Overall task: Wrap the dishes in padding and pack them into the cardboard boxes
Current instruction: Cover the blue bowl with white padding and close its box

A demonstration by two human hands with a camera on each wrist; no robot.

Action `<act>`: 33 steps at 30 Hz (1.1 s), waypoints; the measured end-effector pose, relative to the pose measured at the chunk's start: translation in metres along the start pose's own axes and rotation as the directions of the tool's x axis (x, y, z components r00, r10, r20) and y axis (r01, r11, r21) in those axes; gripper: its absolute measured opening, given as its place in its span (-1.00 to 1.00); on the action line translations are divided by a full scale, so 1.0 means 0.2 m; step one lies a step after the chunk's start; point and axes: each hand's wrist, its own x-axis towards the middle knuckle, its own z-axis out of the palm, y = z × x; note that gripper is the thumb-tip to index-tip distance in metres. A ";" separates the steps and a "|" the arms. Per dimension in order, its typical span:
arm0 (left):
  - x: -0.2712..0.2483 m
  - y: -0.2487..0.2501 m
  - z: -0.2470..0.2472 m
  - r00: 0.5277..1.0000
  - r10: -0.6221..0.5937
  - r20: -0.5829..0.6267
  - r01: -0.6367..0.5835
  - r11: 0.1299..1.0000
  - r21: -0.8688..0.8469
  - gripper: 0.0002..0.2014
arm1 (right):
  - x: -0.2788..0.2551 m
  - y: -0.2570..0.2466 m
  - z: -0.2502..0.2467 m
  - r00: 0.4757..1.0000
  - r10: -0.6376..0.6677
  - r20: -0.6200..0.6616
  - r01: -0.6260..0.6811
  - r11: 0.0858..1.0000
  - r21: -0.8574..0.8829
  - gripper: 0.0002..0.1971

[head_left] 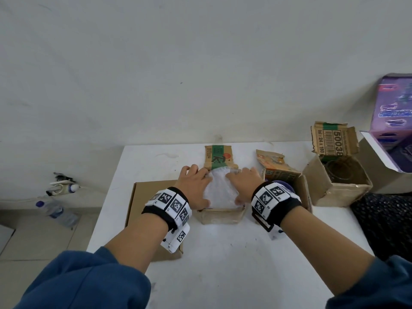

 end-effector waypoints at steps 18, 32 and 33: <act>0.04 0.01 -0.01 0.992 -0.035 0.119 0.047 0.994 -0.097 -0.33 | 0.01 0.00 0.00 1.000 0.017 -0.001 -0.017 1.000 0.019 -0.28; 0.06 0.05 0.01 0.995 -0.097 0.017 0.098 0.993 -0.069 -0.28 | 0.06 -0.03 0.00 1.000 -0.025 0.012 0.025 1.000 -0.004 -0.31; 0.06 0.06 0.01 0.996 -0.092 0.010 0.092 0.994 -0.060 -0.30 | 0.07 -0.03 0.01 1.000 -0.026 0.015 0.027 1.000 -0.013 -0.31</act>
